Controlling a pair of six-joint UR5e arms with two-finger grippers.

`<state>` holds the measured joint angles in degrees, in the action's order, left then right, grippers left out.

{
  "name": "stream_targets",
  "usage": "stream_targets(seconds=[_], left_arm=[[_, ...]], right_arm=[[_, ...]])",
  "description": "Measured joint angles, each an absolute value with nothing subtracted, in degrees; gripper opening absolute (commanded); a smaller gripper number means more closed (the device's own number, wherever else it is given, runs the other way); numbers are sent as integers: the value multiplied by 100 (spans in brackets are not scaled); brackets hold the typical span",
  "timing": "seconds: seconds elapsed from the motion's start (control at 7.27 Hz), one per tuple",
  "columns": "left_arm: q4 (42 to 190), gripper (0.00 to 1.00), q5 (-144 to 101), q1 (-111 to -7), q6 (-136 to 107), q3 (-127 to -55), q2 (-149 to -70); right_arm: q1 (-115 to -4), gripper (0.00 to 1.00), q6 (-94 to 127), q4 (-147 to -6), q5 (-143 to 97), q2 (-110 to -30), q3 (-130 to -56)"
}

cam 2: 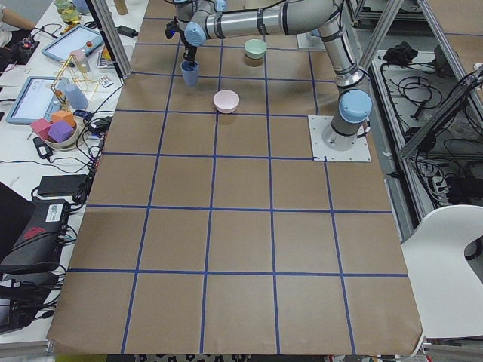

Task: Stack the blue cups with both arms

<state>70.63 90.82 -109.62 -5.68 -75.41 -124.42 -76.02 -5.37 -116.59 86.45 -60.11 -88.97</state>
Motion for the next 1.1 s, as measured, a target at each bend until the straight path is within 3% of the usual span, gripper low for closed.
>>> stream_targets(seconds=[0.28,0.41,0.55,1.1], left_arm=[[7094,0,9040,-11362,-745,-7854,-12324],[7102,70,9014,-11427,-759,-7902,-12323],[7103,100,8977,-11455,-763,-7921,-12365],[7141,100,8630,-11181,-767,-7844,-12071]], right_arm=[[-7602,0,-529,-11693,8525,-5981,-8863],[-7602,0,-504,-11699,8514,-5983,-8846],[-7602,0,-491,-11697,8519,-5992,-8795],[-7681,0,-424,-10681,8528,-6173,-7867]])
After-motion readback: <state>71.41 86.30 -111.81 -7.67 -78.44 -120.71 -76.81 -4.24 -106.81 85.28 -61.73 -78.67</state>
